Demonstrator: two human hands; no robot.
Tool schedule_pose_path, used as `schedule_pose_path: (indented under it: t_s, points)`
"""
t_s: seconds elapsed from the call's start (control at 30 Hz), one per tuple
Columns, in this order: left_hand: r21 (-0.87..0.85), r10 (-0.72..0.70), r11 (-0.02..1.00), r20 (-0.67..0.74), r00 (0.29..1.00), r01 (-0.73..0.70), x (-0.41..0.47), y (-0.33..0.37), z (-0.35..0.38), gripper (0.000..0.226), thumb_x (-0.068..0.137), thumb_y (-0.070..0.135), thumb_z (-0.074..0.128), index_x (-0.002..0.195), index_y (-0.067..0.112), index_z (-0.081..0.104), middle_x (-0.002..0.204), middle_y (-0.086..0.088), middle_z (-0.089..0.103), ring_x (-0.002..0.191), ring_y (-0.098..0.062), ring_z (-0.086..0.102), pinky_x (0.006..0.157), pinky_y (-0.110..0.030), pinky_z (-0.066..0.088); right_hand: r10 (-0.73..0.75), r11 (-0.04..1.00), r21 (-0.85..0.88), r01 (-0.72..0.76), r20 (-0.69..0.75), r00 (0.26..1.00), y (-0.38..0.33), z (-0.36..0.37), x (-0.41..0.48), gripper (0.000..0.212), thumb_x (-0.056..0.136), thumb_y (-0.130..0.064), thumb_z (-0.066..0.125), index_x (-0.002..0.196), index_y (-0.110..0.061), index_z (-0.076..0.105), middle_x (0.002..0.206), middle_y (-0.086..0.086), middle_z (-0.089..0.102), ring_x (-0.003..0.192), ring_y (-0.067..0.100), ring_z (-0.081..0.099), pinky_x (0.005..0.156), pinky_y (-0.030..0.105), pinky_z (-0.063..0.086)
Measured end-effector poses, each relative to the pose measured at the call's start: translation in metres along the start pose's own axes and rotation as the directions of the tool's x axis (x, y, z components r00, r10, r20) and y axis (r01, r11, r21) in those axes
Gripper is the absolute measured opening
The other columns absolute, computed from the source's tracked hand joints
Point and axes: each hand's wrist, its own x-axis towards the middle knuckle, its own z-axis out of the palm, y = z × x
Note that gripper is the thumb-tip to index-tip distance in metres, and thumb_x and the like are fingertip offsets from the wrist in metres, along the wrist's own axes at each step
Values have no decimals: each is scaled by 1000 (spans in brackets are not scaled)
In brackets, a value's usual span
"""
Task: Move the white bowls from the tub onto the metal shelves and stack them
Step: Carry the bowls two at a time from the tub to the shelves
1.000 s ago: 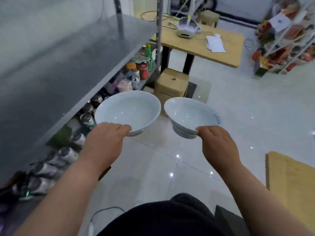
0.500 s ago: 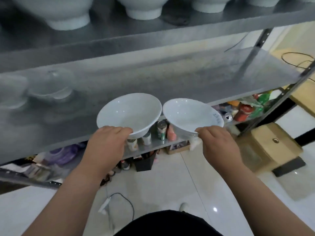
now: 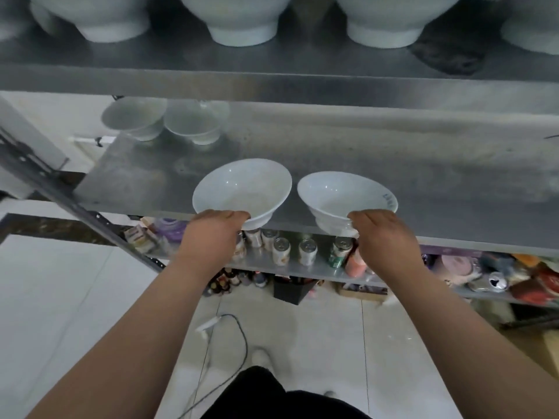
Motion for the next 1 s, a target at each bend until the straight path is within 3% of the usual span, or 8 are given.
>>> schedule_pose_path:
  t_s: [0.1,0.23,0.3,0.53,0.7,0.9,1.0]
  points:
    - [0,-4,1000,48,999,4,8,-12,17,44,56,1,72,96,20,69,68,-2,64,58,-29,60,51,-28,43,-1,999,-49,4,71,997,-6,6,12,60,43,5,84,100,-8,73,92,12,73,82,37,69,67,43,57]
    - [-58,-36,997,193,980,49,28,-30,32,54,75,14,63,124,33,53,106,5,68,92,-26,63,63,-29,37,27,998,-57,-23,65,998,-14,14,24,51,51,5,81,99,-9,72,90,11,73,82,35,69,70,43,57]
    - [-82,-37,995,209,977,55,34,-37,36,58,78,14,62,131,33,49,114,6,66,99,-26,62,68,-30,39,32,998,-56,-29,61,998,-17,20,28,49,54,5,80,100,-9,72,91,12,73,83,35,69,73,44,57]
    - [-137,57,990,106,993,-43,37,-62,48,57,78,5,59,130,26,56,110,1,69,95,-28,63,73,-32,45,53,994,-95,-50,21,998,-35,37,35,43,60,7,74,100,-9,71,92,10,73,84,34,69,77,42,57]
    - [-142,84,987,80,993,-73,40,-72,53,54,78,3,58,127,27,58,103,2,71,89,-27,63,65,-28,33,41,995,-93,-42,-12,999,-49,47,34,42,59,6,71,98,-8,72,89,11,73,80,34,69,76,43,57]
    - [-165,111,981,42,993,-102,47,-74,64,56,77,-3,58,124,27,62,105,2,72,88,-29,64,70,-30,39,20,998,-61,-16,72,997,-49,58,31,52,51,5,76,101,-11,73,89,7,73,79,32,69,75,40,57]
    - [-162,114,982,85,990,-100,53,-72,66,60,79,-2,57,131,28,57,116,5,68,96,-26,63,79,-30,40,30,998,-54,-22,148,989,-50,61,32,59,47,5,82,102,-13,74,90,5,74,79,31,71,75,41,58]
